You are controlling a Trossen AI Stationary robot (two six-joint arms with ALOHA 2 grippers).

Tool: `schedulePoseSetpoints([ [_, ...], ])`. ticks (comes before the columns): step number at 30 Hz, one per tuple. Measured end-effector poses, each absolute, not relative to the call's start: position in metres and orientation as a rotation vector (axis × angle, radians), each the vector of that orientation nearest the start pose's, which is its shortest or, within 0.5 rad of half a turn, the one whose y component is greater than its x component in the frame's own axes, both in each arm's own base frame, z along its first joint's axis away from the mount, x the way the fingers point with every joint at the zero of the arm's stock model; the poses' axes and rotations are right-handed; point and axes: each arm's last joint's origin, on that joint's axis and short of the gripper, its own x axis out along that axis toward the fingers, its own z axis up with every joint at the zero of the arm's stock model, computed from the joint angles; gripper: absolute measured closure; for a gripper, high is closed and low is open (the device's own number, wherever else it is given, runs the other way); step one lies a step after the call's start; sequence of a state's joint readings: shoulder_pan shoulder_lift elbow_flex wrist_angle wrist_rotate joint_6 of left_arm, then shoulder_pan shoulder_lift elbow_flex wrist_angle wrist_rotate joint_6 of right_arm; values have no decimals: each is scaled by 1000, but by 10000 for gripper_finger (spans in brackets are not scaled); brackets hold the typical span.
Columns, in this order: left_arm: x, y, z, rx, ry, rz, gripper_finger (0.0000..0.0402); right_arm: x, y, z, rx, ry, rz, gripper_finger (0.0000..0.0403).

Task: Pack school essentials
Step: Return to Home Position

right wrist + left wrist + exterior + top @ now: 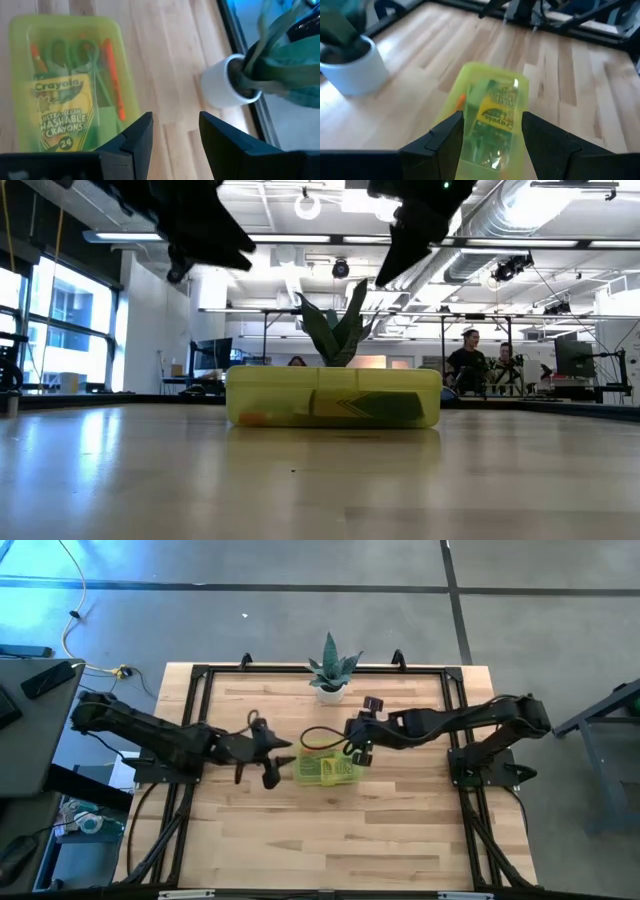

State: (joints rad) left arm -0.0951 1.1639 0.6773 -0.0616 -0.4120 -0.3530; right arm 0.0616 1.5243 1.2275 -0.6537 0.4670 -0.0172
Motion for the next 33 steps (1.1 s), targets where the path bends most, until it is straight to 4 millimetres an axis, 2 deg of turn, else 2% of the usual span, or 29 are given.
schedulePoseSetpoints([
  [5,221,-3,262,-173,372,397,213,305,5,293,-313,877,-364,251],
  [8,206,2,274,-163,336,410,213,303,3,296,-315,869,-378,251],
  [10,195,6,278,-162,339,428,214,303,2,291,-317,869,-380,251],
  [15,174,7,280,-166,337,452,229,297,2,258,-321,918,-378,251],
  [18,167,7,270,-171,339,447,245,289,1,246,-308,932,-389,251],
  [23,157,8,242,-199,351,465,277,272,-7,238,-263,895,-436,251],
  [33,142,5,194,-291,323,448,347,220,-17,241,-153,713,-499,261],
])
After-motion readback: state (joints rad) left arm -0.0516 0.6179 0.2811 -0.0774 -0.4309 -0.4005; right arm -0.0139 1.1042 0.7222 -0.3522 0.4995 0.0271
